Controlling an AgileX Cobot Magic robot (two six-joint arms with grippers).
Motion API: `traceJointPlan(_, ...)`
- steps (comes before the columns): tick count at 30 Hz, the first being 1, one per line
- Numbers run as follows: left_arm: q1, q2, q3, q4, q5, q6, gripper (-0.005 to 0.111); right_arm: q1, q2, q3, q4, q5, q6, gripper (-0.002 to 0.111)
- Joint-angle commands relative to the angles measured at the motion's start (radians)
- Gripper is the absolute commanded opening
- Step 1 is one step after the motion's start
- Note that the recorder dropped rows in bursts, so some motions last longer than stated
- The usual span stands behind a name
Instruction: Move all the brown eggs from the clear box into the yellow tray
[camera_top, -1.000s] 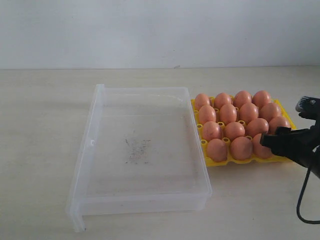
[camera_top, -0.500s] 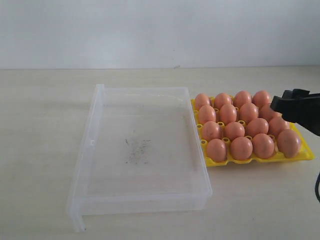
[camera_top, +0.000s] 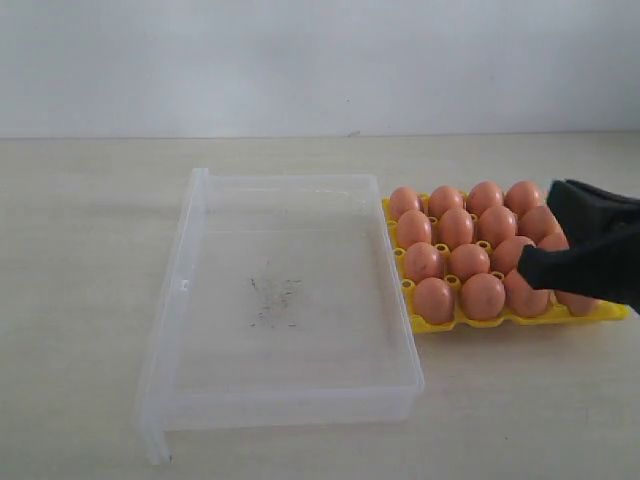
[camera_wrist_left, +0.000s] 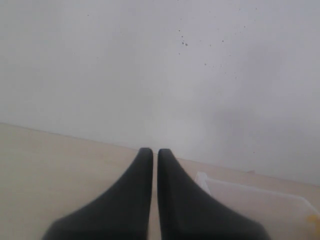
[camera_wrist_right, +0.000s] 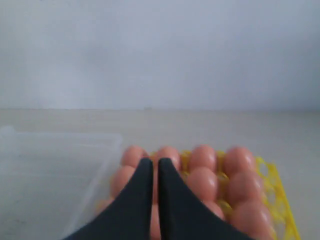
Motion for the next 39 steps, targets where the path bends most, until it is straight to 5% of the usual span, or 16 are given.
traceJointPlan(1, -0.008, -0.003, -0.003, -0.003, 0.000, 0.007, 0.004, -0.042, 0.041, -0.001, 0.263, 0.147, -0.164, 0.001)
traceJointPlan(10, -0.008, -0.003, -0.003, -0.003, 0.000, 0.007, 0.004, -0.243, 0.210, -0.218, 0.179, 0.560, -0.195, 0.001)
traceJointPlan(39, -0.008, -0.003, -0.003, -0.003, 0.000, 0.007, 0.004, -0.297, 0.378, -0.299, 0.193, 0.646, -0.269, 0.001)
